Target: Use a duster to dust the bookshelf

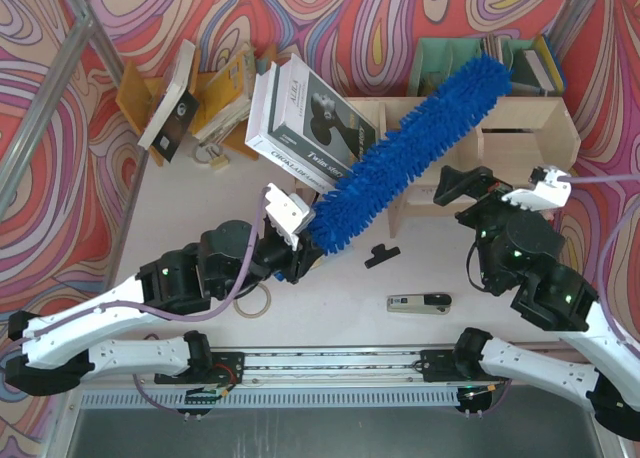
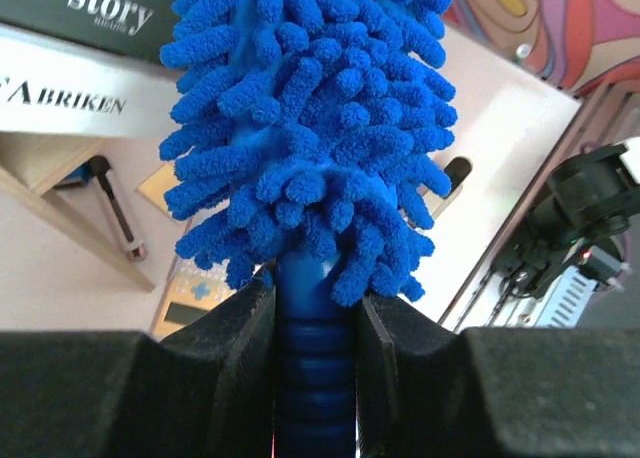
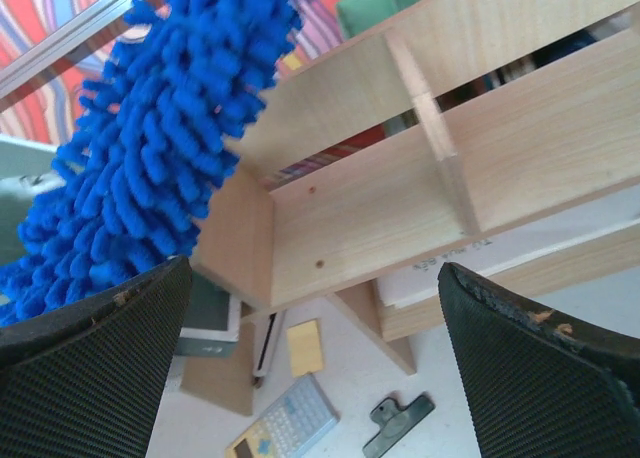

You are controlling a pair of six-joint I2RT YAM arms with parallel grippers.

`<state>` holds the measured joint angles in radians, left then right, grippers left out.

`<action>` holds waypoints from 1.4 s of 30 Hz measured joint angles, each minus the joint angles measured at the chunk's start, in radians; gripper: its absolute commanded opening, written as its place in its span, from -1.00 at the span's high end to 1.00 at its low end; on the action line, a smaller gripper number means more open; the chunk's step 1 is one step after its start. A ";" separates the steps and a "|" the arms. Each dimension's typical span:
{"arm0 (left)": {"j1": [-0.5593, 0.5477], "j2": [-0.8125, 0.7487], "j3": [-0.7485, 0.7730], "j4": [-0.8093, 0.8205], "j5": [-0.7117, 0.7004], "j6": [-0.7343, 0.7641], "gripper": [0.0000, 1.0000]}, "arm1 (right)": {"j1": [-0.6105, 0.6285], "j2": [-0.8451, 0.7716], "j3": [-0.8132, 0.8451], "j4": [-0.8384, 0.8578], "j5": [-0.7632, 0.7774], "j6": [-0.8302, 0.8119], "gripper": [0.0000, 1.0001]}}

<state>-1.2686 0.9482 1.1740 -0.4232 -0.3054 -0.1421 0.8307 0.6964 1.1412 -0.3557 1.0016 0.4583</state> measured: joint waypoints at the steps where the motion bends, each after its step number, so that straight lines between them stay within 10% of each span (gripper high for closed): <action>1: 0.000 0.006 0.011 0.008 0.008 -0.001 1.00 | 0.000 0.008 0.003 -0.001 -0.018 0.006 -0.97; 21: -0.047 0.121 0.049 0.123 0.149 -0.023 1.00 | 0.000 0.008 -0.097 0.136 -0.288 0.171 -0.75; 36: -0.047 0.178 0.008 0.194 0.171 -0.080 0.94 | 0.000 -0.028 -0.126 0.146 -0.260 0.335 0.60; 40: -0.054 0.193 0.008 0.218 0.171 -0.086 0.72 | 0.002 -0.054 -0.126 0.111 -0.234 0.426 0.83; 42: -0.058 0.193 0.008 0.224 0.170 -0.086 0.29 | 0.002 -0.063 -0.122 0.069 -0.220 0.477 0.91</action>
<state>-1.3262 1.1412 1.1824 -0.1993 -0.1352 -0.2279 0.8330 0.6338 1.0195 -0.2871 0.7815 0.9356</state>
